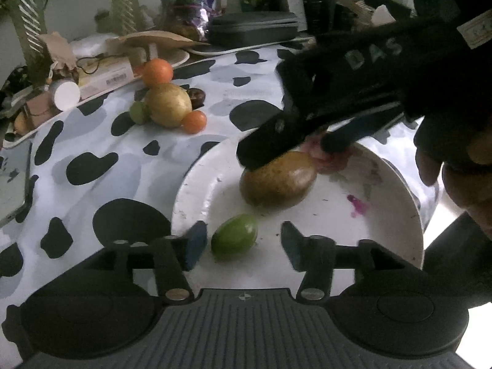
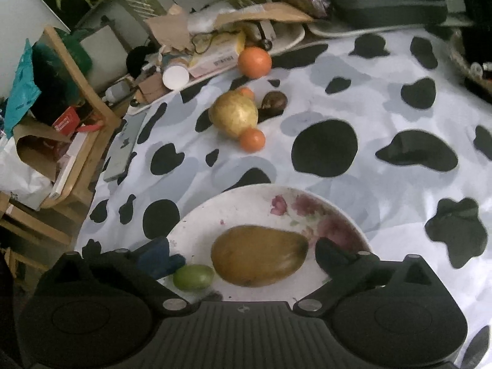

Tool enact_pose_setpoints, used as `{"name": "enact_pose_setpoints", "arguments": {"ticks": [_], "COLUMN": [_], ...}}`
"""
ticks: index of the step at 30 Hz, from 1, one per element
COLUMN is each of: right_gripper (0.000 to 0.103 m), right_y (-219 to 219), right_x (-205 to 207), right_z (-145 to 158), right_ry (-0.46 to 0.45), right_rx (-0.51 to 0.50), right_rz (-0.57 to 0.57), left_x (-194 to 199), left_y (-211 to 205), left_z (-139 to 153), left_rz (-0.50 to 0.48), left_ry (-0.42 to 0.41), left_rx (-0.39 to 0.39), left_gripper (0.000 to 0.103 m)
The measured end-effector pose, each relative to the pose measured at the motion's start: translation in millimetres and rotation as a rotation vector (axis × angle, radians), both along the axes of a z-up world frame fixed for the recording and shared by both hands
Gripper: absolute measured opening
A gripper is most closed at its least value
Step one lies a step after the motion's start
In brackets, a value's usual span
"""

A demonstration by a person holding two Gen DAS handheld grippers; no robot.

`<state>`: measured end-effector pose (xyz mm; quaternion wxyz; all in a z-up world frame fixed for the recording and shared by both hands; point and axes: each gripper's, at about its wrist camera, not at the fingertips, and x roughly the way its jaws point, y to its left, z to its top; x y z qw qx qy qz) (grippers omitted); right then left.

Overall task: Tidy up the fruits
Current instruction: 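Lower the green lime onto the plate and open the left gripper, then withdraw both grippers from the plate back toward the remaining fruit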

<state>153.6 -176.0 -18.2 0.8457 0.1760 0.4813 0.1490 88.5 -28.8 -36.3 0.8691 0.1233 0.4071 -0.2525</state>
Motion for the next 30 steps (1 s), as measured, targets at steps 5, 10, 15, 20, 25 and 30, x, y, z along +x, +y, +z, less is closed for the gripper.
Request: {"name": "enact_pose_setpoints", "arguments": {"ticks": [5,10,15,20,25,30], "right_gripper": [0.103,0.103,0.103,0.103,0.103,0.103], "right_y": [-8.3,-13.0,-15.8,-15.8,-15.8,-12.0], "right_x": [-10.0,-24.0,-38.0,-51.5,-63.6,-71.7], "right_z": [8.4,14.3,15.7,15.6,15.3,14.1], "right_ry": [-0.055,-0.109,-0.139,-0.154,-0.158,-0.173], "right_rx": [-0.04,-0.133,-0.226,-0.284,-0.303,-0.33], "right_rz": [-0.016,-0.034,-0.035,-0.034,-0.042,-0.032], "left_x": [-9.2,-17.6,-26.5,-36.3,-46.8,-54.2], "left_y": [-0.4,6.3,13.6,16.7,17.8,19.3], "left_z": [2.2,8.7,15.8,19.6,22.4,24.5], "left_rz": [0.002,0.037,0.078,0.101,0.112,0.126], "left_ry": [-0.019,-0.044,-0.068,-0.08,-0.1,-0.117], "left_rx": [0.008,-0.02,-0.052,-0.067,-0.075,-0.088], "left_gripper": [0.066,0.066,0.066,0.066,0.066,0.066]}}
